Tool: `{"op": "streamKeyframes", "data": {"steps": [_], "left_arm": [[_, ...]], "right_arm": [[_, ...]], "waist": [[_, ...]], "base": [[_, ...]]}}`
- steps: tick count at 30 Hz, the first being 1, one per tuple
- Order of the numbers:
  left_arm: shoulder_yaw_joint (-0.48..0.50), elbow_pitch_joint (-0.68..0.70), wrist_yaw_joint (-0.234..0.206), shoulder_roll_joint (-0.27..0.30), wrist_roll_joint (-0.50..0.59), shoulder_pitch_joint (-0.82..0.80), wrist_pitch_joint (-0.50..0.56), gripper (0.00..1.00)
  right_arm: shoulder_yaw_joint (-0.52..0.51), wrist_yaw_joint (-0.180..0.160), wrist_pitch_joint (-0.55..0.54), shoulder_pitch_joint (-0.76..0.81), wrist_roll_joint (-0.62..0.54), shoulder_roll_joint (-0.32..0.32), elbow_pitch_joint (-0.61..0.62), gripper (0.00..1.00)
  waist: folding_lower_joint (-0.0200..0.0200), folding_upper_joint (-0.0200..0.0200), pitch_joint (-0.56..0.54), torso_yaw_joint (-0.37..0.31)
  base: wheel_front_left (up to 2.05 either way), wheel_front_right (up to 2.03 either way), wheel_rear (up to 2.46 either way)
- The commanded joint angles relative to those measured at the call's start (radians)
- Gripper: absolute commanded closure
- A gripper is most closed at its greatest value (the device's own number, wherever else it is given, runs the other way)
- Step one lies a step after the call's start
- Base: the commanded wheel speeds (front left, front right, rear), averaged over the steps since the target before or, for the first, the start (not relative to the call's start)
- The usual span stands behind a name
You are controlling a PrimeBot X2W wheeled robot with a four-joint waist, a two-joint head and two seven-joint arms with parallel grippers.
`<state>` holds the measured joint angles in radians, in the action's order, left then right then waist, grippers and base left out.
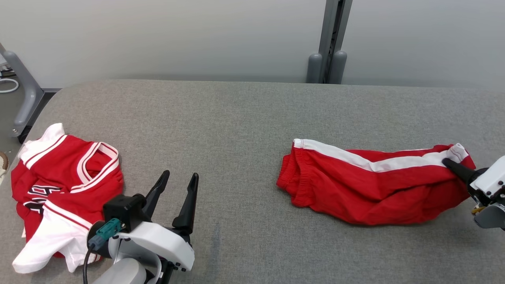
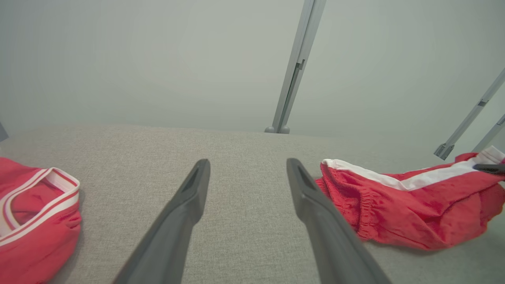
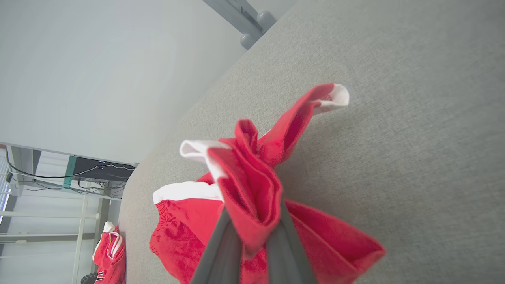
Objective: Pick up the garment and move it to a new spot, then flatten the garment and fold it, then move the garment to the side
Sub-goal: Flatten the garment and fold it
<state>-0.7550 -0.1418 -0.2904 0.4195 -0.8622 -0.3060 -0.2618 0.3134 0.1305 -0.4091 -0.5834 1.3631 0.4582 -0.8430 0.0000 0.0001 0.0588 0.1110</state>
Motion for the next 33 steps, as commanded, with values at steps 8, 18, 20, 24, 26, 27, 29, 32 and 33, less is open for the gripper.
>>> {"op": "streamKeyframes", "data": {"steps": [8, 18, 20, 24, 26, 27, 29, 32, 33], "left_arm": [[0.024, -0.028, 0.024, -0.019, 0.022, 0.028, -0.004, 0.0], [0.051, -0.079, 0.065, -0.081, 0.046, 0.038, -0.003, 0.0], [0.053, -0.085, 0.07, -0.085, 0.047, 0.042, -0.003, 0.0], [0.057, -0.093, 0.075, -0.091, 0.052, 0.043, -0.003, 0.0], [0.057, -0.098, 0.077, -0.091, 0.052, 0.045, -0.003, 0.0], [0.057, -0.1, 0.079, -0.092, 0.052, 0.045, -0.003, 0.0], [0.055, -0.104, 0.078, -0.093, 0.052, 0.044, -0.003, 0.0], [0.057, -0.108, 0.08, -0.093, 0.049, 0.044, -0.003, 0.0], [0.058, -0.11, 0.08, -0.092, 0.049, 0.044, -0.003, 0.0]], "right_arm": [[0.009, 0.001, -0.03, -0.037, 0.028, -0.048, 0.071, 1.0], [0.03, 0.001, -0.024, -0.105, -0.001, -0.231, -0.017, 1.0], [0.037, 0.001, -0.017, -0.111, -0.014, -0.245, -0.036, 1.0], [0.042, 0.001, -0.013, -0.123, -0.029, -0.271, -0.081, 1.0], [0.05, 0.001, -0.013, -0.132, -0.038, -0.283, -0.105, 0.88], [0.054, 0.001, -0.014, -0.134, -0.045, -0.289, -0.119, 0.75], [0.06, 0.001, -0.011, -0.141, -0.053, -0.297, -0.14, 0.55], [0.057, 0.001, -0.015, -0.151, -0.05, -0.312, -0.15, 0.0], [0.057, 0.001, -0.015, -0.151, -0.049, -0.315, -0.15, 0.0]], "waist": [[0.0, -0.0001, -0.004, 0.013], [0.0, -0.0001, 0.004, 0.136], [0.0, -0.0001, 0.004, 0.149], [0.0, -0.0001, 0.007, 0.173], [0.0, -0.0001, 0.009, 0.181], [0.0, -0.0001, 0.01, 0.184], [0.0, -0.0001, 0.012, 0.188], [0.0, -0.0001, 0.012, 0.19], [0.0, -0.0001, 0.011, 0.188]], "base": [[0.0, 0.0, 0.0], [0.0, 0.0, 0.0], [0.0, 0.0, 0.0], [0.0, 0.0, 0.0], [0.0, 0.0, 0.0], [0.0, 0.0, 0.0], [0.0, 0.0, 0.0], [0.0, 0.0, 0.0], [0.0, 0.0, 0.0]]}}
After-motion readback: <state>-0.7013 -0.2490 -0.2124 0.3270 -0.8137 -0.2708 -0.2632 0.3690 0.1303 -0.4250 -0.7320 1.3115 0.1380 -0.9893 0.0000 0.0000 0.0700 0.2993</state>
